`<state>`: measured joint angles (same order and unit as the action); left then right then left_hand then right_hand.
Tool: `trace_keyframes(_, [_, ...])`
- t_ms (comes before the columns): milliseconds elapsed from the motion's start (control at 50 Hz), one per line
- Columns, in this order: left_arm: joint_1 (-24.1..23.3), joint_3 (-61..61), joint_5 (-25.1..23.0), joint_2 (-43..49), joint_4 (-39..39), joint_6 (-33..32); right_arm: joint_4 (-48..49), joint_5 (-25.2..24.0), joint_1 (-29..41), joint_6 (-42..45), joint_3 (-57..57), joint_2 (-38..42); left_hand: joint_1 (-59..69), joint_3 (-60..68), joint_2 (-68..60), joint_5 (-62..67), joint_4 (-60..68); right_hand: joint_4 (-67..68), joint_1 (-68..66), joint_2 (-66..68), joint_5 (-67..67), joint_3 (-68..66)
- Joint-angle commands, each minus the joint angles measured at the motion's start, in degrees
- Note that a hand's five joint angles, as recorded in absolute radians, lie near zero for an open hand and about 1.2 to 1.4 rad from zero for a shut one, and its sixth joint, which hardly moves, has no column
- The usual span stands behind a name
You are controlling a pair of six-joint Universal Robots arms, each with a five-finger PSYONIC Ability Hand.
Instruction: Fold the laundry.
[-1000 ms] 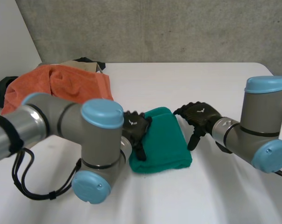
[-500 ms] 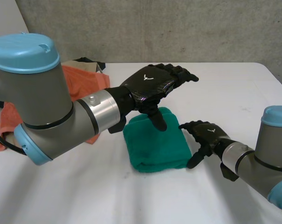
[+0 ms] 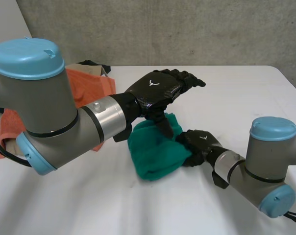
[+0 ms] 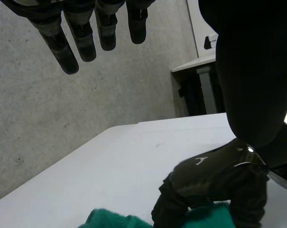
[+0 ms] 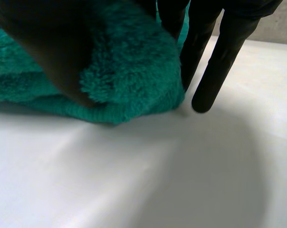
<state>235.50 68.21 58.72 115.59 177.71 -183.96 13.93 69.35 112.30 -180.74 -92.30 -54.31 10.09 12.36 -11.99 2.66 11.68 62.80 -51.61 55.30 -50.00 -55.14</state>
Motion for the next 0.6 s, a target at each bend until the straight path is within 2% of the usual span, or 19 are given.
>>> trace_keyframes(20, [-0.04, -0.01, -0.01, -0.02, 0.01, 0.09, 0.58, 1.40, -0.68, -1.45, 7.02, 3.76, 2.14, -0.13, -0.24, -0.43, 0.56, 17.20, -28.39, 24.70, -20.00, -24.86])
trace_keyframes(160, [-0.04, -0.01, -0.01, -0.19, 0.10, 0.00, 1.19, 7.54, -1.82, -2.42, 16.35, 7.20, 2.14, -0.13, -0.24, -0.43, 0.56, 17.20, -28.39, 24.70, -20.00, -24.86])
trace_keyframes(300, [-0.04, -0.18, -0.01, -0.19, 0.19, 0.09, -0.74, 14.31, -10.34, -6.02, 33.22, 15.81, 2.14, -0.13, -0.24, -0.43, 0.56, 17.20, -28.39, 24.70, -20.00, -24.86])
trace_keyframes(400, [-0.22, -0.62, 0.08, -0.19, 0.19, 0.18, -5.56, 20.02, -15.52, -6.99, 49.98, 25.19, 2.14, -0.13, -0.24, -0.43, 0.56, 17.20, -28.39, 24.70, -20.00, -24.86])
trace_keyframes(480, [-0.30, -0.80, 0.08, -0.19, 0.19, 0.44, -9.61, 21.79, -19.82, -6.99, 62.54, 32.22, 2.14, -0.13, -0.24, -0.43, 0.56, 17.20, -28.39, 24.70, -20.00, -24.86])
trace_keyframes(600, [-0.83, -0.36, 0.16, -0.37, 0.19, 0.44, -14.28, 21.27, -26.60, -6.64, 75.94, 39.28, 2.14, -0.13, -0.24, -0.43, 0.56, 17.20, -28.39, 24.70, -20.00, -24.86])
